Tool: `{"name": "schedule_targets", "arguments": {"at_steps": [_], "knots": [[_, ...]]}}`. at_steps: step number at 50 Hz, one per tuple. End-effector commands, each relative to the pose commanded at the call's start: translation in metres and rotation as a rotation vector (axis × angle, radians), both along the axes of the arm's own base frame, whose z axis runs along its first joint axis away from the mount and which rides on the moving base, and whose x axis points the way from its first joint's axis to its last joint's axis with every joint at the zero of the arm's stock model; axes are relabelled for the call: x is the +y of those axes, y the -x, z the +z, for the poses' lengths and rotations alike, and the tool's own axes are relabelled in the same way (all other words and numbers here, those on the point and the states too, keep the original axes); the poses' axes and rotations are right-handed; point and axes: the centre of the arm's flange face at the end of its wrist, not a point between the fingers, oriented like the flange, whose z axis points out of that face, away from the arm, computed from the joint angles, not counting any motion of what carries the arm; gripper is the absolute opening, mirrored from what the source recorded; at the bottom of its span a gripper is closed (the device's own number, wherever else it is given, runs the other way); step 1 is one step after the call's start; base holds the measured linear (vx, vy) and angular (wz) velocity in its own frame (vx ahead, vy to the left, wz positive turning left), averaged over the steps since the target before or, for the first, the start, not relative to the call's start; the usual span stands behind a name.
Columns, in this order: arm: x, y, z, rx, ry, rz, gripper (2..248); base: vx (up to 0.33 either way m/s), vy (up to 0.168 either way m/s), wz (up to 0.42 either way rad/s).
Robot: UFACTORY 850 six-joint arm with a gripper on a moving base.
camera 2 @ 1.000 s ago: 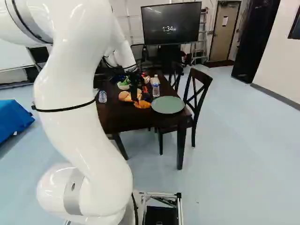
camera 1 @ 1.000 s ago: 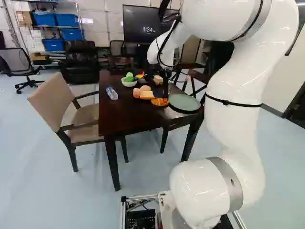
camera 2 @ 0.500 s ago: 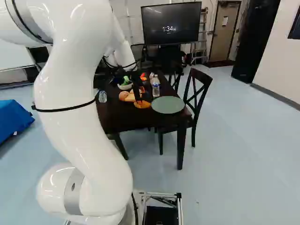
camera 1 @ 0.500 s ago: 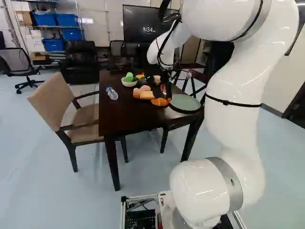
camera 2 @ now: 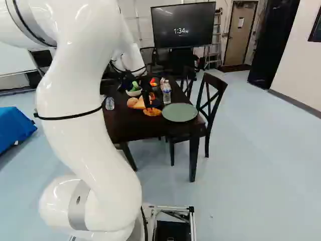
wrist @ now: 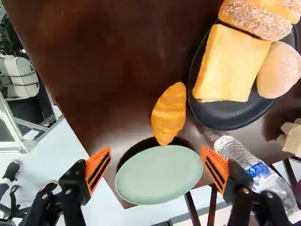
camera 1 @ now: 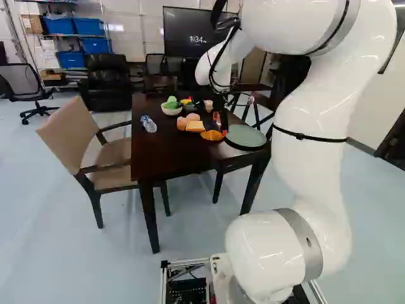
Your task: Move the croissant to the empty plate
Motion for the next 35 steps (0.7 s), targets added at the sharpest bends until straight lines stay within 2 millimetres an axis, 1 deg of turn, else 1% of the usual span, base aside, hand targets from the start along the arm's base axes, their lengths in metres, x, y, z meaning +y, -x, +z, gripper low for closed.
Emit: {"name": "schedule_targets", "arguments": {"at_steps": [15,30,35], "knots": [[0.001,-0.008,0.000,-0.005,0.000,0.001,247,0.000,0.000,0.000],[0.014,-0.017,0.000,-0.012,-0.001,0.022,247,0.000,0.000,0.000],[0.015,-0.017,0.000,-0.012,-0.001,0.024,247,0.000,0.000,0.000]]}}
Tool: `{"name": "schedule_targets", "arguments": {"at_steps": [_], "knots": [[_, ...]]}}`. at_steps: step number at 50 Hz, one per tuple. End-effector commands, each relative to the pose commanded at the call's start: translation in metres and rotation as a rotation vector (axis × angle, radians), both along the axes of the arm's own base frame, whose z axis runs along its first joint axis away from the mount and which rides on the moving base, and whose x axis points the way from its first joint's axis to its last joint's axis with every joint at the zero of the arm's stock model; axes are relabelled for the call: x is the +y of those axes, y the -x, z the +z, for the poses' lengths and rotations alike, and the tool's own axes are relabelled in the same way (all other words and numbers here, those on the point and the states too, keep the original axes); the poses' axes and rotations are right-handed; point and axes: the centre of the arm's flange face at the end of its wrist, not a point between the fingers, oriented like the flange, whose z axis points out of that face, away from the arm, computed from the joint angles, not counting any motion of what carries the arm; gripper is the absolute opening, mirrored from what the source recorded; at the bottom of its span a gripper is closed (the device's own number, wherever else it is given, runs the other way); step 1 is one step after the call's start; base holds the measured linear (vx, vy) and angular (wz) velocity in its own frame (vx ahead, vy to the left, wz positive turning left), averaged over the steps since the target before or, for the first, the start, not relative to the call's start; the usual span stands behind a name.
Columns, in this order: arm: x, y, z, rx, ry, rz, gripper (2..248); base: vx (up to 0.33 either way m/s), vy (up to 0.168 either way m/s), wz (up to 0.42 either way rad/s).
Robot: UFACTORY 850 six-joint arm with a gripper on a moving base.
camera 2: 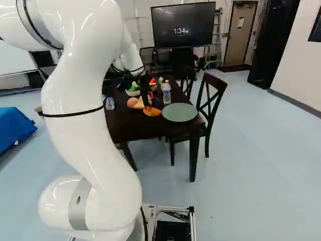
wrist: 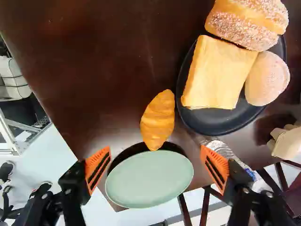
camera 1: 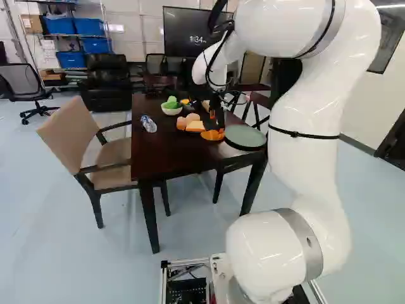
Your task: Move the croissant to the empty plate
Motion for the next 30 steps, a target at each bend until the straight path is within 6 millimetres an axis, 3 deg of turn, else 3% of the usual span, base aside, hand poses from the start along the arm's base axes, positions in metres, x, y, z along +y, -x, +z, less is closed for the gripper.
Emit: {"name": "schedule_targets", "arguments": {"at_steps": [30], "knots": [[0.0000,0.0000,0.0000,0.000,0.000,0.000,247,0.000,0.000,0.000]]}}
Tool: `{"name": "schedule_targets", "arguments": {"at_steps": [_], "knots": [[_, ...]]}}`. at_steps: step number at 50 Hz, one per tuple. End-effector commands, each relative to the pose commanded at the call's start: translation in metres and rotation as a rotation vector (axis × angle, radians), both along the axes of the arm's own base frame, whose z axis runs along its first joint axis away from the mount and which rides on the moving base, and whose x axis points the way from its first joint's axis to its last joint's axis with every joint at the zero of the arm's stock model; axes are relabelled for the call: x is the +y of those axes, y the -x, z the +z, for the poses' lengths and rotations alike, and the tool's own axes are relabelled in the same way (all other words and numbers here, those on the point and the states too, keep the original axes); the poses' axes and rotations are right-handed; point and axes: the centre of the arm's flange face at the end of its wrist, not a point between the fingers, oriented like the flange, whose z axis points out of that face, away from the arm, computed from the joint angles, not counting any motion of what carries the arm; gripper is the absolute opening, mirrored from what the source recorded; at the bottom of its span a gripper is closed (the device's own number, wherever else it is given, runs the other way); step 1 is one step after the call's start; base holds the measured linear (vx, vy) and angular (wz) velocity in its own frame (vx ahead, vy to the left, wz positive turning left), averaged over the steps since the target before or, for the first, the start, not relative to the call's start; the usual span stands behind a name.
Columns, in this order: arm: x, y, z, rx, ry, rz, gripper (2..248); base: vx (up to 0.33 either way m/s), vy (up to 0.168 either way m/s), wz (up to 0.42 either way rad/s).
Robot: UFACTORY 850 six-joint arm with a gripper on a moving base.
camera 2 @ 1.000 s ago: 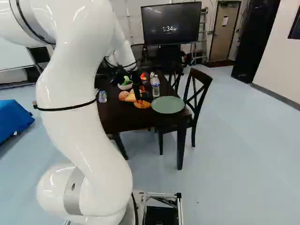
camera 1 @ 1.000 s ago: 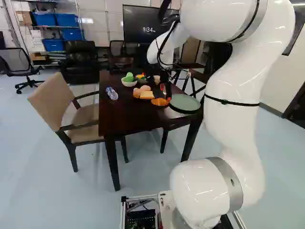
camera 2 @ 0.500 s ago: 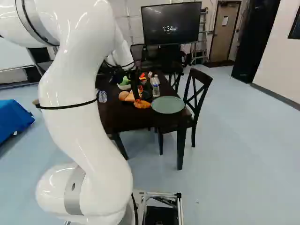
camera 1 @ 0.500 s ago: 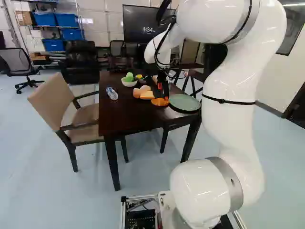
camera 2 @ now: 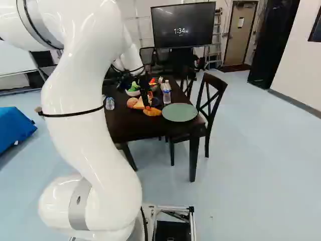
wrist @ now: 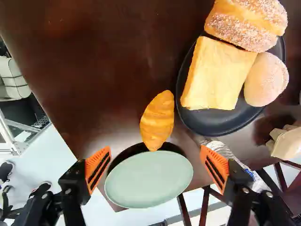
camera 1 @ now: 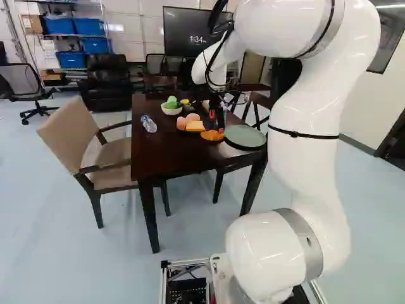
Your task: Move the croissant to the empty plate
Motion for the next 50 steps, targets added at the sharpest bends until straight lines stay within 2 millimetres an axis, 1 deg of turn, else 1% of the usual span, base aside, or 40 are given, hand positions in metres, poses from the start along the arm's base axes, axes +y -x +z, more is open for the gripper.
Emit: {"name": "schedule_targets", "arguments": {"at_steps": [30,50], "knots": [[0.000,0.000,-0.001,0.001,0.000,0.000,247,0.000,0.000,0.000],[0.001,-0.009,-0.027,0.042,0.003,0.000,247,0.000,0.000,0.000]]}}
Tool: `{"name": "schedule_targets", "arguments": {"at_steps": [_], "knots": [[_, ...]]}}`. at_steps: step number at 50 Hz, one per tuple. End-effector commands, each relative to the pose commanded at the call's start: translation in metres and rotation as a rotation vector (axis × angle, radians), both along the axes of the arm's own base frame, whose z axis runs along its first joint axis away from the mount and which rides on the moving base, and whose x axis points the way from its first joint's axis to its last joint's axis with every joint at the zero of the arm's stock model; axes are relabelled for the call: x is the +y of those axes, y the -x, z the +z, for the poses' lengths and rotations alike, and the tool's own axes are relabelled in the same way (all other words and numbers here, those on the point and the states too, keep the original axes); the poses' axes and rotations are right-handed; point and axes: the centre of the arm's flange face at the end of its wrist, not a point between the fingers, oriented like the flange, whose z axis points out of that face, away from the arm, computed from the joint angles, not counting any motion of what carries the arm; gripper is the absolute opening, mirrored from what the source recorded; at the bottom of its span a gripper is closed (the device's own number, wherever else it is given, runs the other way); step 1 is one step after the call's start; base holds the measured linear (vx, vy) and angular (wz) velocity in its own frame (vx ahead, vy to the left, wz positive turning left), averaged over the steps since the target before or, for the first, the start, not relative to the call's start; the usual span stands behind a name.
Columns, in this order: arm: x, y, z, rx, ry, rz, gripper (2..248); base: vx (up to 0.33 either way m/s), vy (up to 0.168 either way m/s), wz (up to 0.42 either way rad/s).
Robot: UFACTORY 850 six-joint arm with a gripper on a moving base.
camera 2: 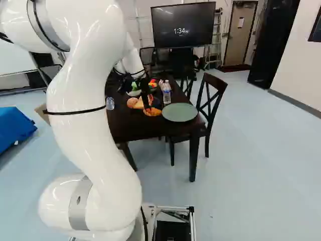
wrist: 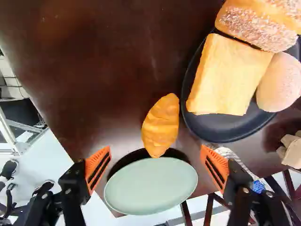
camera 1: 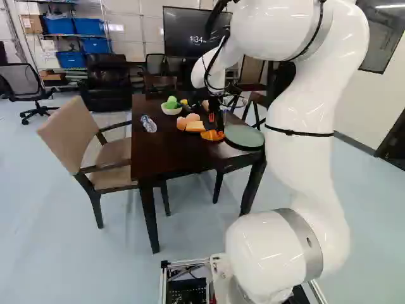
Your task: Move the croissant to the empty plate
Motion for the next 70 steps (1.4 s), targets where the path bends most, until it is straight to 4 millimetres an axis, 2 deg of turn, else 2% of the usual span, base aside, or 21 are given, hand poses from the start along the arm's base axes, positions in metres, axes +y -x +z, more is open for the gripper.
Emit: {"name": "schedule_targets", "arguments": {"at_steps": [4,39,57,70], "knots": [[0.000,-0.002,-0.006,0.009,0.001,0.000,247,0.000,0.000,0.000],[0.000,-0.004,-0.006,0.008,0.001,0.000,247,0.000,0.000,0.000],[0.001,-0.012,-0.029,0.040,0.003,0.000,247,0.000,0.000,0.000],[0.001,-0.012,-0.029,0.040,0.003,0.000,247,0.000,0.000,0.000]]}}
